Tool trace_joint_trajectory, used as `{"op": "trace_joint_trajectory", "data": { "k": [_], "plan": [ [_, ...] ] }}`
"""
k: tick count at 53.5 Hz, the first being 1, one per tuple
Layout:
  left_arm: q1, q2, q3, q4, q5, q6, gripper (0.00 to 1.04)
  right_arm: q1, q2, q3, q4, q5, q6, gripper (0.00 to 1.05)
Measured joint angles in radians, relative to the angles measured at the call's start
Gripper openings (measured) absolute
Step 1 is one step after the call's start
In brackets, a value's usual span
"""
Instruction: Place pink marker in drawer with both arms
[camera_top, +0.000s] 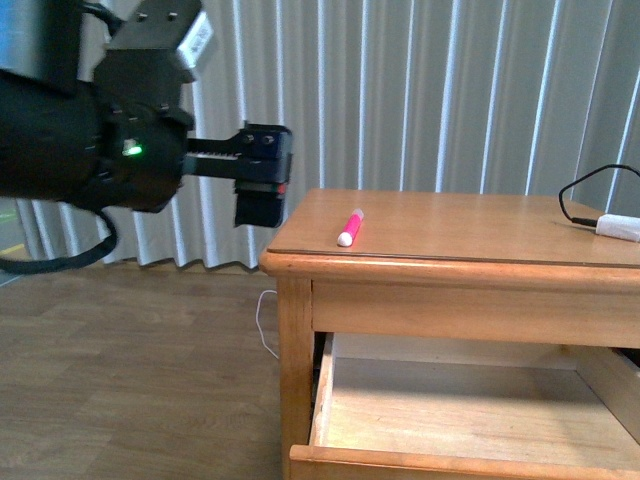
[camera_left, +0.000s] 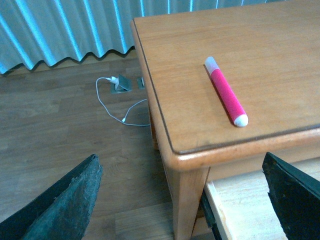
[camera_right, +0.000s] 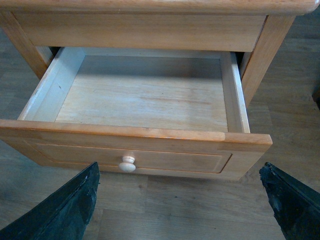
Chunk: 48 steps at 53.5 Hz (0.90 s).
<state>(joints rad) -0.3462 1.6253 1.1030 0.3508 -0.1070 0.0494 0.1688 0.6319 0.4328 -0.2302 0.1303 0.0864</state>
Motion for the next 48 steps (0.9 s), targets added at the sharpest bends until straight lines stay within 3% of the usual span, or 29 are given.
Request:
{"op": "trace_joint_trajectory", "data": {
  "k": [6,21,48],
  "plan": [
    [-0.017,0.152,0.215,-0.097,-0.005,-0.005,0.98,0.0,0.0,0.0,0.0,0.0,0.0,0.96],
    [-0.047,0.385,0.53,-0.238,-0.03,-0.005,0.98,0.0,0.0,0.0,0.0,0.0,0.0,0.96],
    [-0.082,0.577,0.787,-0.399,-0.014,0.002,0.98,0.0,0.0,0.0,0.0,0.0,0.0,0.96]
  ]
}}
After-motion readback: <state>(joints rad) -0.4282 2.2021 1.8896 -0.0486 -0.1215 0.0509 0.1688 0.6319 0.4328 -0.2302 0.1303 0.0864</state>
